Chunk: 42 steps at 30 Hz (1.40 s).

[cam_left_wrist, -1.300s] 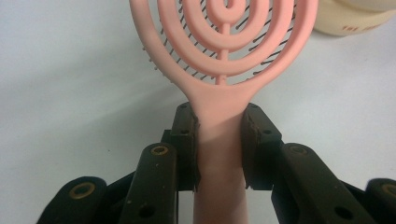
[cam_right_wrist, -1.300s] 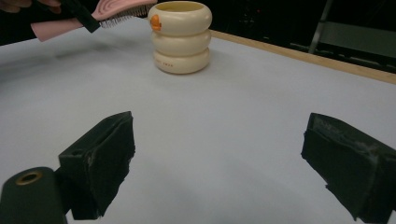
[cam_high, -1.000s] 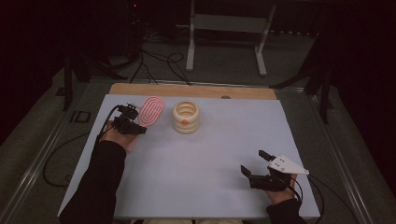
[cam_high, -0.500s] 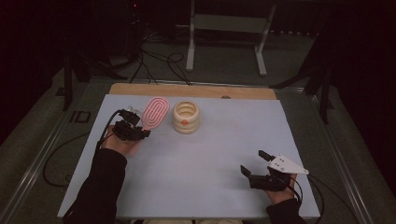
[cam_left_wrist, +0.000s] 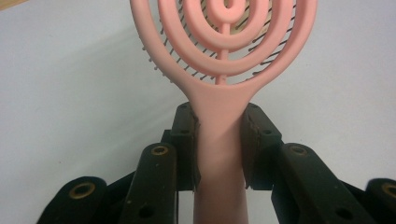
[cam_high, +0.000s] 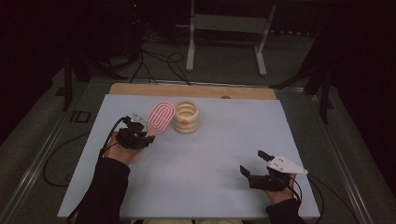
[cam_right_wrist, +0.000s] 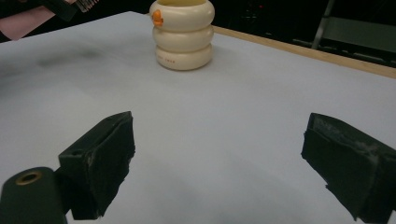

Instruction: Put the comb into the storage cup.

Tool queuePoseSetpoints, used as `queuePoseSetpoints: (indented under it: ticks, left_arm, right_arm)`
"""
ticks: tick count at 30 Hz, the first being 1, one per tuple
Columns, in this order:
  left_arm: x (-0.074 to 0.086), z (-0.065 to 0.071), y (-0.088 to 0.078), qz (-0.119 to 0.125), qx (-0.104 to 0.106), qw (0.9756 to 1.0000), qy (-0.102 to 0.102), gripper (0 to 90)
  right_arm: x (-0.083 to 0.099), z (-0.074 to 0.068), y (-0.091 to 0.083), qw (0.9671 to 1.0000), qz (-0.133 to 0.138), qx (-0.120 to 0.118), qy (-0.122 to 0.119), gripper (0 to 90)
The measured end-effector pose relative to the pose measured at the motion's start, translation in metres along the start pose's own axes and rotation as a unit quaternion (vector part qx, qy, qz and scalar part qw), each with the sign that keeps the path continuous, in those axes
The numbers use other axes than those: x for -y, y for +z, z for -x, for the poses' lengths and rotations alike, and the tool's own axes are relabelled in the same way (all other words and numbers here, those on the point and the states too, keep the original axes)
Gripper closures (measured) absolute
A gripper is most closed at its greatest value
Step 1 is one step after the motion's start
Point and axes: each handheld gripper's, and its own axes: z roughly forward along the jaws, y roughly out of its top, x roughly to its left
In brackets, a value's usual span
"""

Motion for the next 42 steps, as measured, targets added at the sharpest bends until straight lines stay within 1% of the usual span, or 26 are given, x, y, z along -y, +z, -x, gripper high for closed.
queuePoseSetpoints:
  ticks: [2,5,6,7,9,11,12,14,15,17,18,22,23,25,30,33,38,39,42]
  left_arm:
    - [0.001,0.002,0.0,0.003,0.001,1.0,0.003,70.8]
    - [0.003,0.008,0.0,0.012,0.005,0.9999,0.005,70.8]
    - [0.003,0.011,-0.001,0.017,0.007,0.9998,0.01,70.8]
    - [0.003,0.011,-0.001,0.017,0.007,0.9998,0.01,70.8]
    - [0.004,0.016,-0.002,0.022,0.01,0.9996,0.014,70.8]
    - [0.004,0.016,-0.002,0.022,0.01,0.9996,0.014,70.8]
    - [0.006,0.021,-0.001,0.026,0.016,0.9994,0.018,70.8]
    - [0.006,0.024,0.0,0.028,0.018,0.9992,0.021,70.8]
    - [0.006,0.024,0.0,0.028,0.018,0.9992,0.021,70.8]
    - [0.007,0.028,0.002,0.028,0.017,0.999,0.03,70.8]
    - [0.007,0.028,0.002,0.028,0.017,0.999,0.03,70.8]
    - [0.009,0.032,0.002,0.033,0.022,0.9986,0.034,70.8]
    - [0.009,0.034,0.002,0.033,0.023,0.9984,0.04,70.8]
    - [0.01,0.036,0.002,0.037,0.025,0.998,0.044,70.8]
    - [0.012,0.039,0.001,0.04,0.029,0.9976,0.048,70.8]
    - [0.012,0.044,0.002,0.041,0.034,0.9971,0.055,70.8]
    - [0.012,0.045,0.002,0.043,0.033,0.9969,0.057,70.8]
    - [0.011,0.05,0.002,0.05,0.04,0.9959,0.064,70.8]
    - [0.011,0.051,0.002,0.052,0.042,0.9957,0.065,70.8]
  right_arm:
    - [0.0,0.0,0.0,1.0,0.0,-0.001,-0.001,9.3]
    - [0.001,0.0,0.001,1.0,-0.002,-0.001,-0.001,9.3]
    - [0.001,0.0,0.001,1.0,-0.003,-0.001,-0.002,9.2]
    - [0.001,0.0,0.001,1.0,-0.003,-0.001,-0.002,9.2]
    - [0.001,-0.001,0.002,1.0,-0.004,-0.002,0.0,9.3]
    - [0.001,-0.001,0.002,1.0,-0.004,-0.002,0.0,9.3]
    - [0.001,-0.001,0.002,1.0,-0.004,-0.002,0.0,9.3]
    - [0.001,-0.001,0.003,1.0,-0.006,-0.001,-0.001,9.2]
    - [0.002,-0.001,0.004,1.0,-0.006,-0.001,0.0,9.3]
    - [0.002,-0.001,0.005,1.0,-0.007,-0.002,0.0,9.3]
    - [0.002,-0.001,0.005,1.0,-0.007,-0.002,0.0,9.3]
    - [0.002,-0.002,0.006,1.0,-0.009,-0.002,0.001,9.2]
    - [0.002,-0.002,0.006,0.9999,-0.01,-0.002,0.001,9.3]
    - [0.002,-0.003,0.008,0.9999,-0.01,-0.002,-0.001,9.2]
    - [0.003,-0.004,0.01,0.9999,-0.014,-0.004,-0.001,9.3]
    - [0.003,-0.005,0.011,0.9999,-0.015,-0.003,-0.002,9.2]
    - [0.002,-0.005,0.011,0.9999,-0.016,-0.002,-0.001,9.2]
    - [0.002,-0.005,0.011,0.9999,-0.016,-0.002,-0.001,9.2]
    - [0.001,-0.004,0.01,0.9999,-0.015,0.001,0.0,9.2]
